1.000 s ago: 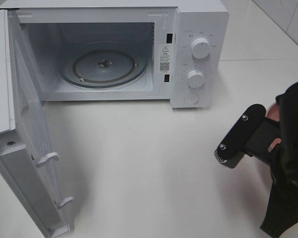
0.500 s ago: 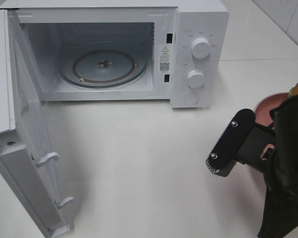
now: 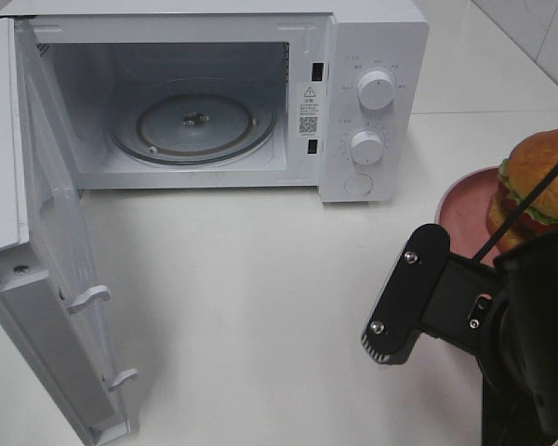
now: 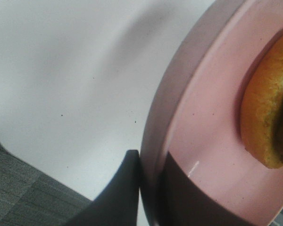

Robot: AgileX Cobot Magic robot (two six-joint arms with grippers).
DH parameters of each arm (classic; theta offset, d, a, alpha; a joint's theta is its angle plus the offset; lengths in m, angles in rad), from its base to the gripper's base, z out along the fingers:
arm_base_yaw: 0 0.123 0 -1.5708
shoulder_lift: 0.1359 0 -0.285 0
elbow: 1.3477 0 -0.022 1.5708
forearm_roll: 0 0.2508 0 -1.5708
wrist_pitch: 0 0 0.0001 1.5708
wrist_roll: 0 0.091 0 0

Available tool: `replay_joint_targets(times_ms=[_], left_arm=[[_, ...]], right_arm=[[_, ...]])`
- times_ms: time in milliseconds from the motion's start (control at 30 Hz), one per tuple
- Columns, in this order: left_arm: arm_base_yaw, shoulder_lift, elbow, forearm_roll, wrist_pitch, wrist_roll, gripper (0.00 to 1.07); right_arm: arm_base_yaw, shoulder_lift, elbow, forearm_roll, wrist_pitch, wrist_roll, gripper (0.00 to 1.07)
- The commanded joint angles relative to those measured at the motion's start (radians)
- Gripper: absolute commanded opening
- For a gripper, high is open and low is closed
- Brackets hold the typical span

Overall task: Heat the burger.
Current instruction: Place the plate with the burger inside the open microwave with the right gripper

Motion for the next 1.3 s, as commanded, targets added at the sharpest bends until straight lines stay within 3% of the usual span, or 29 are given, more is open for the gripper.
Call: replay_joint_targets(times_ms=[33, 667, 1033, 1300], left_arm=[[-0.004, -0.021, 0.005, -0.005, -0.011, -0.003, 1.00], [-0.004, -0.021, 0.005, -0.005, -0.011, -0.003, 1.00], [-0.004, -0.021, 0.005, -0.005, -0.011, -0.003, 1.00], [-0.004, -0.021, 0.005, -0.005, -0.011, -0.003, 1.00]], right_arm=[[0.054, -0.004, 0.002, -0.066, 0.046, -0.001, 0.01], [0.238, -0.004, 0.002, -0.081, 0.041, -0.008, 0.02], [0.271, -0.004, 0.001, -0.073, -0.018, -0.033, 0.02], [0.271, -0.004, 0.001, -0.084, -0.090, -0.186, 0.00]])
